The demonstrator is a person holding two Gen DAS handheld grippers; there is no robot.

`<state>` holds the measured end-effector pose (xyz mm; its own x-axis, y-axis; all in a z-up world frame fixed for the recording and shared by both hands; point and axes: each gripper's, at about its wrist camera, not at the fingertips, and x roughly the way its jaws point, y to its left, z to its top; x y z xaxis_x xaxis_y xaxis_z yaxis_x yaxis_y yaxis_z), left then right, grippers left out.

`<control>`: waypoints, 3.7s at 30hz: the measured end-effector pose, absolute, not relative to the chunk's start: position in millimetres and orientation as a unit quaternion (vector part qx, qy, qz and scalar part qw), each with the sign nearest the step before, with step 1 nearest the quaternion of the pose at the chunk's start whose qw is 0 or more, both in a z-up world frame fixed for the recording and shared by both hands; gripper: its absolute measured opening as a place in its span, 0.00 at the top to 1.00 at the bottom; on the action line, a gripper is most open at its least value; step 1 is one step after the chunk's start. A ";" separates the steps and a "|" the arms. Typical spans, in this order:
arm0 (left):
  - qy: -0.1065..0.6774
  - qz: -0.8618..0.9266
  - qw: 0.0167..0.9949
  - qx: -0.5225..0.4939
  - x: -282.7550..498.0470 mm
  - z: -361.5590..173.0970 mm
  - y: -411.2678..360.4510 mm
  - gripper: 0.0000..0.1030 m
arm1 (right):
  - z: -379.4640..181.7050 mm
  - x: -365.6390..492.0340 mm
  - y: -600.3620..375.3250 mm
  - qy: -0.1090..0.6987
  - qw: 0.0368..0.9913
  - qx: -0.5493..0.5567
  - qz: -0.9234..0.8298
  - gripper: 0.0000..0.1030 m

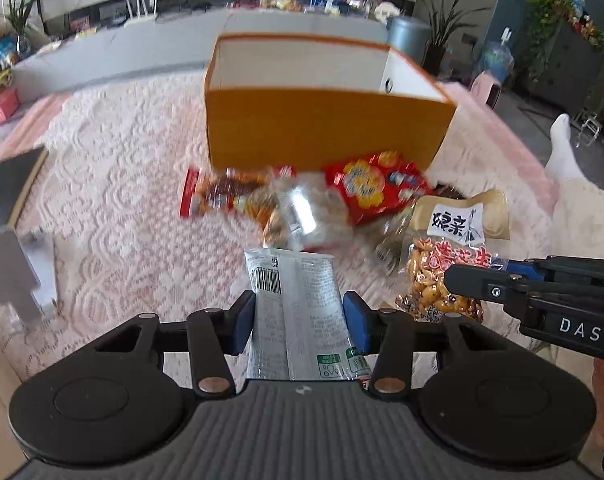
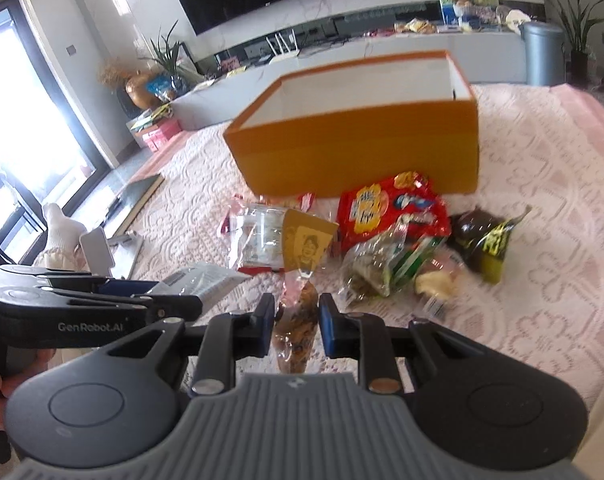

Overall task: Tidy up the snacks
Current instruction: 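Carry white packet with left gripper while right gripper carries snack bag into orange box, then open left gripper dropping white packet while right gripper releases snack bag in box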

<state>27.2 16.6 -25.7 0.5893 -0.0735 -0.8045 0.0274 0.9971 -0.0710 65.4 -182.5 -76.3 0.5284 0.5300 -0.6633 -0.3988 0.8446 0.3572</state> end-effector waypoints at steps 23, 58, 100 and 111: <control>0.340 -0.040 0.939 0.025 86.4 58.7 16.4 0.48 | 22.4 135.6 -197.6 0.309 0.907 0.068 0.277 0.80; 0.485 -0.044 0.863 0.133 269.7 -42.5 30.2 0.48 | -87.8 384.6 -77.0 0.505 0.806 0.046 0.306 0.80; 0.441 -0.028 0.890 0.110 234.3 -0.1 32.6 0.23 | -77.6 383.1 -61.0 0.562 0.798 -0.089 0.200 0.22; 0.390 -0.006 0.917 0.088 204.9 38.1 32.3 0.21 | -21.5 350.5 -77.4 0.508 0.829 -0.119 0.203 0.11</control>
